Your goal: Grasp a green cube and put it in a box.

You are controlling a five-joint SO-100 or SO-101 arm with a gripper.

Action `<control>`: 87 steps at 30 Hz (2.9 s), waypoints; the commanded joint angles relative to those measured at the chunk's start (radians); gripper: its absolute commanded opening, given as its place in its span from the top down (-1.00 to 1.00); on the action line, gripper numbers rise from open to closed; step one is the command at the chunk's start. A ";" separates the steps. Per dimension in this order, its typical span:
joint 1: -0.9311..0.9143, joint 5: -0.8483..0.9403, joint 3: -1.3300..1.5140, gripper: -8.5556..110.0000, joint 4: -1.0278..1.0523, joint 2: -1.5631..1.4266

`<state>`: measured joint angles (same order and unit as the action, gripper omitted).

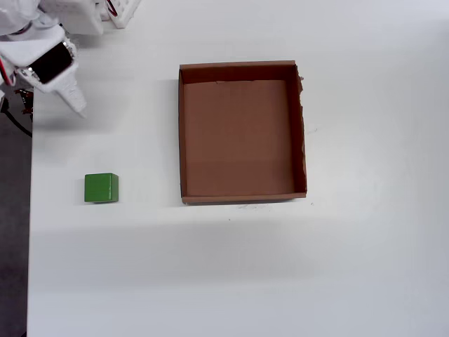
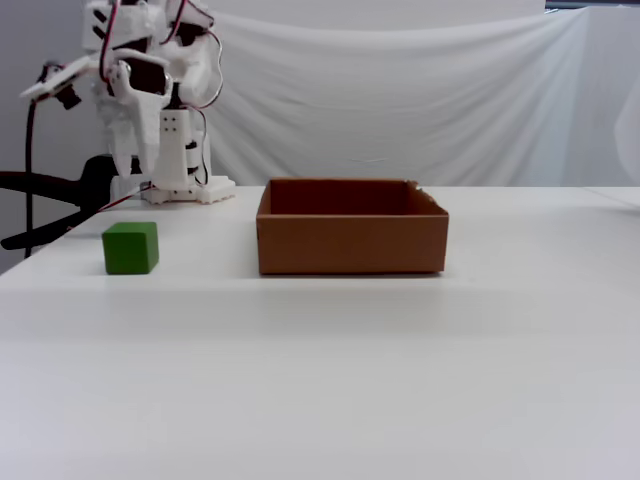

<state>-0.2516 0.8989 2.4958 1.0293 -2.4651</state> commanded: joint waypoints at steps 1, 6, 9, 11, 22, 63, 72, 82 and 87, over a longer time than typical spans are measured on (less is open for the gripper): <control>-0.009 -0.002 -0.156 0.47 -0.057 0.147; 0.005 0.005 -0.330 0.41 -0.101 0.368; 0.021 0.005 -0.385 0.41 -0.147 0.442; 0.038 0.006 -0.405 0.41 -0.178 0.483; 0.098 0.252 -0.531 0.41 -0.261 0.680; 0.167 0.374 -0.655 0.47 -0.324 0.973; 0.164 0.374 -0.649 0.51 -0.322 0.971; 0.163 0.374 -0.646 0.57 -0.318 0.969; 0.163 0.374 -0.646 0.59 -0.318 0.969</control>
<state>-0.0890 1.2686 1.8837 0.7072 -1.4788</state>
